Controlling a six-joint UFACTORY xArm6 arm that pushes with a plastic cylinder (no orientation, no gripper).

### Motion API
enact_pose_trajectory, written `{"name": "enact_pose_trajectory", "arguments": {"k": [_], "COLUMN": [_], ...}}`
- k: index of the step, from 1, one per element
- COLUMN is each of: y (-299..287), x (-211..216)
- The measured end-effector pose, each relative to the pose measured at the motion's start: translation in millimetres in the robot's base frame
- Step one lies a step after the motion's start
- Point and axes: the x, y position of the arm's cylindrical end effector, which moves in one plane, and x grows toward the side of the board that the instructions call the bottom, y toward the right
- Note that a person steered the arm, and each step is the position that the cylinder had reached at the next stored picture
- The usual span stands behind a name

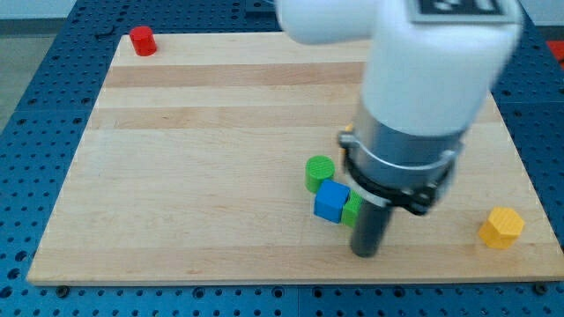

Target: Slide the green star and green circle towards the center

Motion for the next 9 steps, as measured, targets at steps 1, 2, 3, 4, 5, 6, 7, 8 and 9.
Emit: {"name": "enact_pose_trajectory", "arguments": {"k": [1, 2, 3, 4, 5, 6, 7, 8, 9], "y": [-26.2, -33.8, -8.7, 20.5, 29.6, 18.3, -28.2, -57.4, -57.5], "x": [-26.1, -25.8, 9.6, 31.8, 1.2, -38.0, -76.7, -99.1, -87.3]}}
